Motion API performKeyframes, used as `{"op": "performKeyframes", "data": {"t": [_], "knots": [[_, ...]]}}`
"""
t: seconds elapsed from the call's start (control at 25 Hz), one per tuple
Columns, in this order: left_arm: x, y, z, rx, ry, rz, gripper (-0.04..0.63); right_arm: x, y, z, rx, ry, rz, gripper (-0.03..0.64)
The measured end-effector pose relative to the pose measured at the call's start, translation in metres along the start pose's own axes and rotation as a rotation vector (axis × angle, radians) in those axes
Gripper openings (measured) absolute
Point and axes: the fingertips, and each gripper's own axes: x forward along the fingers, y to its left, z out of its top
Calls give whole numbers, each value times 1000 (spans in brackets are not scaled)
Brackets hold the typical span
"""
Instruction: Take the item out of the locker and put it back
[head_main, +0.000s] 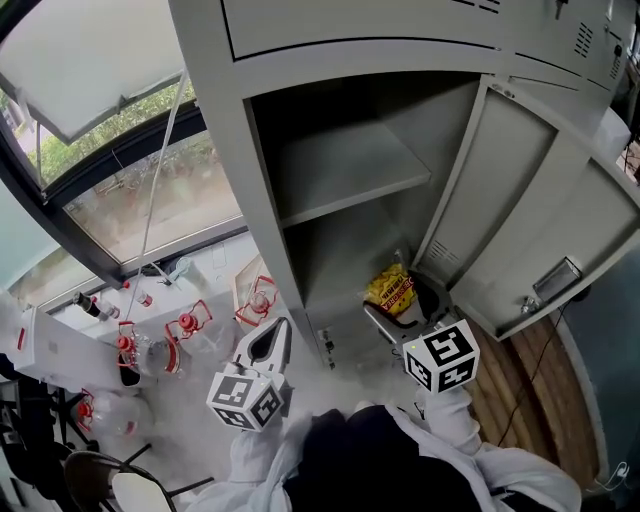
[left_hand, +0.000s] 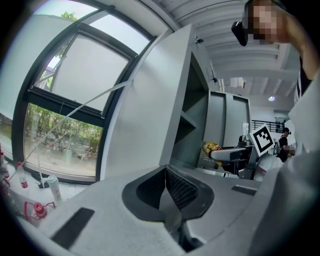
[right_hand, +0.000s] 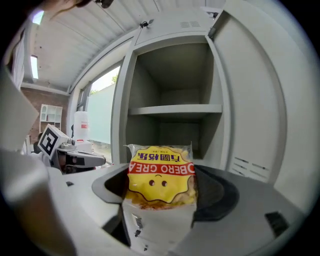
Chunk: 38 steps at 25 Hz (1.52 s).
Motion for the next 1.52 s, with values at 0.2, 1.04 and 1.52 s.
{"op": "performKeyframes", "data": {"t": [0.2, 1.04, 1.52], "knots": [[3, -6, 1, 2, -4, -7, 9, -6, -5, 14, 14, -63, -35, 373], [-7, 6, 67, 79, -142, 41, 9, 22, -2, 148, -182, -225, 38, 373], [-14, 19, 93, 113, -183, 72, 9, 95, 5, 222, -366, -158, 134, 373]]}}
